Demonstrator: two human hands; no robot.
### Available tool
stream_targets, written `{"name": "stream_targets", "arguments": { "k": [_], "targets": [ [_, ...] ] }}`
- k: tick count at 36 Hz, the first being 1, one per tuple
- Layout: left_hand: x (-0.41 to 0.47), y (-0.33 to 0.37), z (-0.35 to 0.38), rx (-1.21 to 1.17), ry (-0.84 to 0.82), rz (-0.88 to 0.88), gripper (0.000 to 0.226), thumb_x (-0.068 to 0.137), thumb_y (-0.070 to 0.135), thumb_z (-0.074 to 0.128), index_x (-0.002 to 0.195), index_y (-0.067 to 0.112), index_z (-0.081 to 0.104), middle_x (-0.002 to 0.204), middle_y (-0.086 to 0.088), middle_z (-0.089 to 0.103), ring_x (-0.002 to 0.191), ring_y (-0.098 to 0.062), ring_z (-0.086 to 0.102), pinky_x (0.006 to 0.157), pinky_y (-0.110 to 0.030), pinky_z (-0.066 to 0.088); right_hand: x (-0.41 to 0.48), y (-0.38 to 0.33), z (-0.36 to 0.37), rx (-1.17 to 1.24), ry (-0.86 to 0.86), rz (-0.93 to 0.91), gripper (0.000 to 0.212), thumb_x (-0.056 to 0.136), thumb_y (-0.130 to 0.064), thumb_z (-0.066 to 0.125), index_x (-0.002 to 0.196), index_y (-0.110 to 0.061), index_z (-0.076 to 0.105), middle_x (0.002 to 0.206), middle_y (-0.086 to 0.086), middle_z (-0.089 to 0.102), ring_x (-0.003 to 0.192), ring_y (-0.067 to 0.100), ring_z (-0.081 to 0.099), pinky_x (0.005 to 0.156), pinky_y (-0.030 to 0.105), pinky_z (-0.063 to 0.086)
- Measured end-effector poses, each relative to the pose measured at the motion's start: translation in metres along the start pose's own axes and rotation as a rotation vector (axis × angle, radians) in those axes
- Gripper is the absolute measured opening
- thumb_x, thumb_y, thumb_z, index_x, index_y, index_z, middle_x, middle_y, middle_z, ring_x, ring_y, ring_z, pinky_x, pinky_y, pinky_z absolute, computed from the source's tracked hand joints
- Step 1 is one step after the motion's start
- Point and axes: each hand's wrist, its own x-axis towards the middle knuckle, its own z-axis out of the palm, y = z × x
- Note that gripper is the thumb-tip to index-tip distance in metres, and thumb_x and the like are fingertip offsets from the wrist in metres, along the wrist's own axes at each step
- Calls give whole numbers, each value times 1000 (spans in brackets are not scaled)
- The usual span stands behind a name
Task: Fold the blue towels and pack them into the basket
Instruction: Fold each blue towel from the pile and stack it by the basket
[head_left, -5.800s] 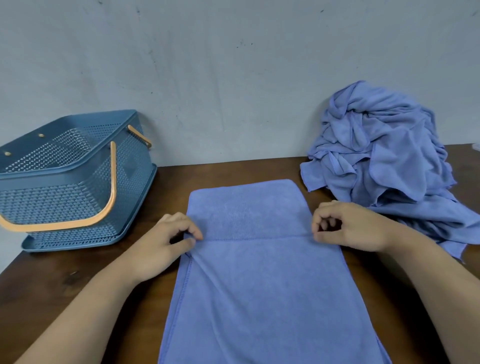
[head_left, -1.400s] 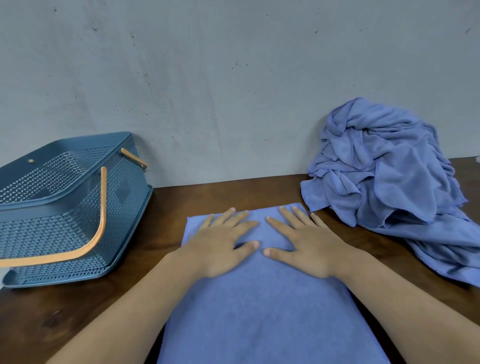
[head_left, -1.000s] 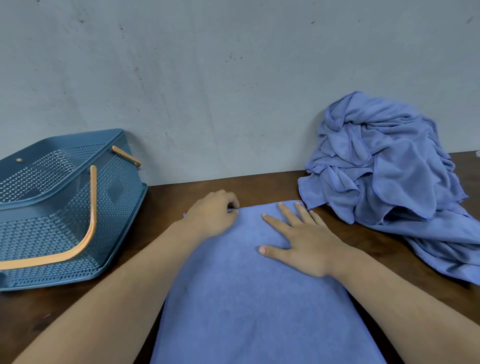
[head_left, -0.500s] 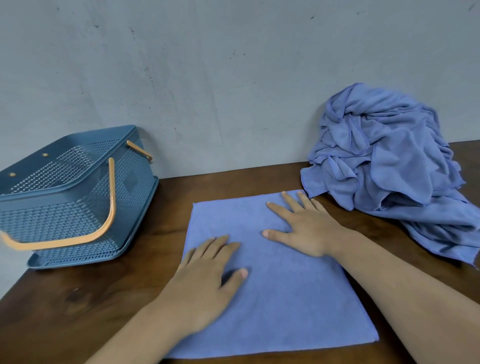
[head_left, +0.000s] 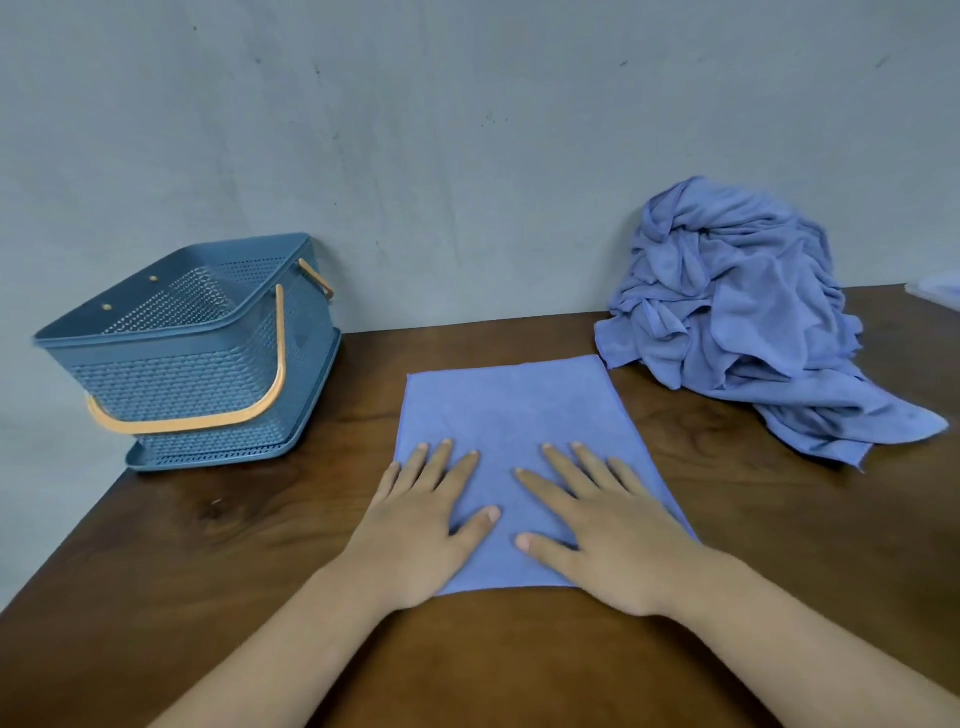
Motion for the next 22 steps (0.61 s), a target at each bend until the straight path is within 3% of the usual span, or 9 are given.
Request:
{"name": "stream_targets", "arguments": {
  "k": [5, 8, 10, 12, 15, 17, 19, 22],
  "targets": [
    [-4, -1, -4, -2, -26, -14, 81, 96, 87, 13, 165, 49, -8, 174, 17, -19, 159, -11, -25, 132, -46, -6, -28, 35, 2, -15, 62, 92, 79, 91, -93, 11, 158, -61, -16, 170, -19, -28, 156, 4, -29, 132, 40, -5],
    [-6, -2, -3, -25, 13, -13, 79, 98, 84, 17, 167, 47, 1, 176, 16, -10, 161, -11, -17, 133, -46, -1, -38, 42, 7, 13, 88, 138, 78, 91, -93, 11, 157, -62, -16, 170, -18, -28, 155, 3, -30, 131, 37, -6],
    [-6, -4, -1, -29, 79, -9, 73, 102, 78, 21, 166, 44, 18, 176, 14, 7, 163, -13, -2, 133, -44, 8, -41, 41, 9, 23, 110, 155, 79, 90, -94, 12, 158, -62, -14, 171, -17, -27, 155, 4, -30, 131, 36, -6],
    [-9, -3, -1, 26, 211, 41, 62, 105, 70, 26, 156, 39, 42, 167, 14, 36, 156, -12, 27, 128, -38, 23, -41, 40, 10, 27, 129, 163, 80, 90, -94, 11, 159, -61, -13, 172, -15, -25, 156, 6, -28, 131, 37, -5],
    [-18, 12, -4, 59, 435, 230, 39, 107, 54, 38, 124, 32, 66, 127, 18, 64, 120, -10, 60, 107, -32, 42, -41, 40, 10, 23, 153, 150, 78, 92, -92, 12, 160, -60, -10, 173, -15, -20, 159, 12, -23, 132, 43, -4],
    [-28, 25, -5, -1, 455, 377, 30, 107, 50, 46, 115, 31, 68, 115, 18, 64, 107, -10, 60, 97, -31, 45, -43, 41, 11, 2, 210, 106, 75, 95, -89, 17, 162, -59, 2, 174, -18, -11, 162, 15, -16, 131, 48, -2],
    [-36, 34, -3, -46, 357, 507, 26, 107, 51, 51, 112, 31, 65, 110, 17, 60, 103, -10, 57, 92, -31, 45, -44, 41, 10, -31, 292, 17, 66, 99, -83, 24, 159, -57, 24, 173, -22, 4, 163, 13, -3, 131, 49, 4],
    [-39, 38, 1, -54, 234, 589, 24, 107, 53, 52, 108, 32, 64, 106, 18, 56, 98, -7, 51, 88, -31, 46, -43, 39, 13, -13, 418, -176, 39, 104, -62, 44, 137, -49, 60, 159, -23, 41, 152, 8, 32, 123, 41, 28]
  ]
}}
